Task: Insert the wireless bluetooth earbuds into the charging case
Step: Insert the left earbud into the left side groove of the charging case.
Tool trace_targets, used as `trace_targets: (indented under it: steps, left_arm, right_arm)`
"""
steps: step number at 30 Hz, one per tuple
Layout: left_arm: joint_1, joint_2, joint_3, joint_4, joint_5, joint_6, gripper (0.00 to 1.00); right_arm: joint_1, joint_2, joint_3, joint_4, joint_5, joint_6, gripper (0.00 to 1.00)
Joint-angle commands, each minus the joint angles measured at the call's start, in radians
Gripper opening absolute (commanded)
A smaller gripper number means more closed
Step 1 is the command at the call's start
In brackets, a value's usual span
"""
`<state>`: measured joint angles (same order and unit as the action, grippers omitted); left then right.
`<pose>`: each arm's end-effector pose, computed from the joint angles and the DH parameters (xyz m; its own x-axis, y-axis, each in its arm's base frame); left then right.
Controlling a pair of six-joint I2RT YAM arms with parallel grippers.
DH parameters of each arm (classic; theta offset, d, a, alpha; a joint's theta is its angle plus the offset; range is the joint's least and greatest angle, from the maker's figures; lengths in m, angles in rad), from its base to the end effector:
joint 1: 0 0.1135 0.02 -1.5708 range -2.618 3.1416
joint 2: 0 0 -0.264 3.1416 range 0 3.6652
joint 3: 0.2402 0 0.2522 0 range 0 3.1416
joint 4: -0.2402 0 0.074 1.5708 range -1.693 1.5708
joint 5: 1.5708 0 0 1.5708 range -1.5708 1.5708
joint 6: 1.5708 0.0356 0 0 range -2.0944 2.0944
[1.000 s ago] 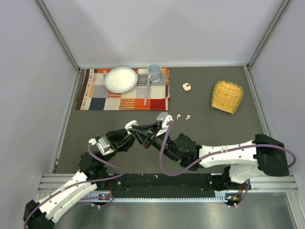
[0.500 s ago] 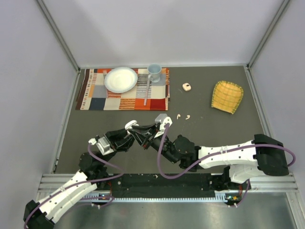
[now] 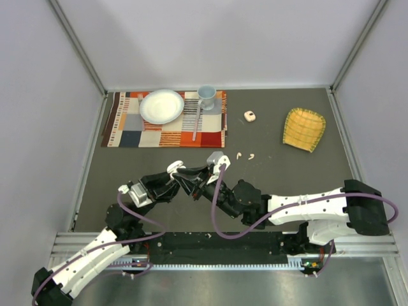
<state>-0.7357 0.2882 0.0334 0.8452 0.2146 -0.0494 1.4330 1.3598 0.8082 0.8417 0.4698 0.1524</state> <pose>0.0760 -0.0791 0.2454 0.3734 -0.4030 -0.8356 0.8063 0.5864 0.0774 0.0580 0.3010 0.3246 -0.0862 0.3639 -0.9274 -0.8200 0.5028 0.2735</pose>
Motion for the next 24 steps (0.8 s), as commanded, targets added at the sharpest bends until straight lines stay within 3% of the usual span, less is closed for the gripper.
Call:
trace_targets:
  steps: [1,9,15,24]
  left_arm:
    - [-0.001,-0.007,-0.084,0.046,-0.012,0.013,0.0]
    - [-0.001,-0.004,-0.086,0.043,-0.012,0.014,0.0]
    - [-0.001,-0.007,-0.084,0.041,-0.009,0.017,0.0]
    - [-0.001,-0.006,-0.079,0.038,-0.011,0.019,0.0]
  right_arm:
    - [0.02,-0.036,0.045,-0.036,-0.042,0.01,0.24]
    - [0.02,-0.056,0.043,-0.03,-0.057,0.003,0.28]
    - [0.02,-0.065,0.051,-0.024,-0.04,-0.02,0.43]
    - [0.021,-0.11,0.068,-0.012,0.027,-0.108,0.45]
